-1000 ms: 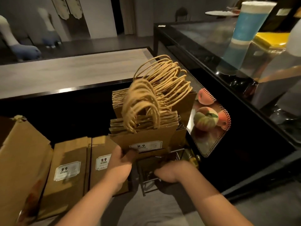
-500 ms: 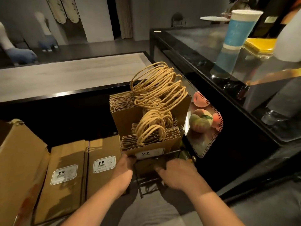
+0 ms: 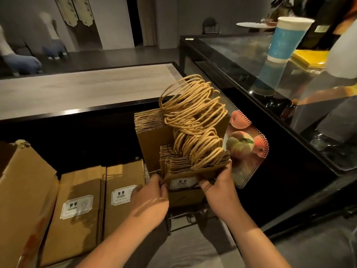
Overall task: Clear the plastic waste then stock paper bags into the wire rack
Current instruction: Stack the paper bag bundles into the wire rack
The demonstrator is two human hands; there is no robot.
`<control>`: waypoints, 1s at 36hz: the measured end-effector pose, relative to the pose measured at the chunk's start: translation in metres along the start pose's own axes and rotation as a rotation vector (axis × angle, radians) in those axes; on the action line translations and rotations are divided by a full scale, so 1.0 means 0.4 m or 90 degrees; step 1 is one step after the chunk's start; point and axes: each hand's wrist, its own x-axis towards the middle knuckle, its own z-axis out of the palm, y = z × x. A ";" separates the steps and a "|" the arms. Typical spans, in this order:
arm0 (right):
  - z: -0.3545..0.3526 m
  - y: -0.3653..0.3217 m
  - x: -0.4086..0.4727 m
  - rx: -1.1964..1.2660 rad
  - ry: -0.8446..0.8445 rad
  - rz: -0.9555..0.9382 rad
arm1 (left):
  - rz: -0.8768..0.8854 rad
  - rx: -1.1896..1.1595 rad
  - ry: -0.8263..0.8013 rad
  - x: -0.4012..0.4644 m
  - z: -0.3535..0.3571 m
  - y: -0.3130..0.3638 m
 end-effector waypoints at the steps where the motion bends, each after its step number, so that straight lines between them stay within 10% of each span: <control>1: 0.003 0.003 0.000 0.006 0.002 -0.004 | 0.015 0.023 0.000 0.001 -0.004 0.001; 17: 0.030 0.006 0.007 0.101 0.001 -0.018 | 0.035 0.365 -0.163 0.008 -0.043 0.038; 28: -0.034 -0.007 -0.002 0.324 -0.005 -0.084 | 0.068 -0.555 -0.105 -0.087 -0.053 0.013; 36: 0.018 -0.064 0.009 0.290 0.067 -0.030 | 0.021 -0.732 -0.090 -0.064 -0.066 0.114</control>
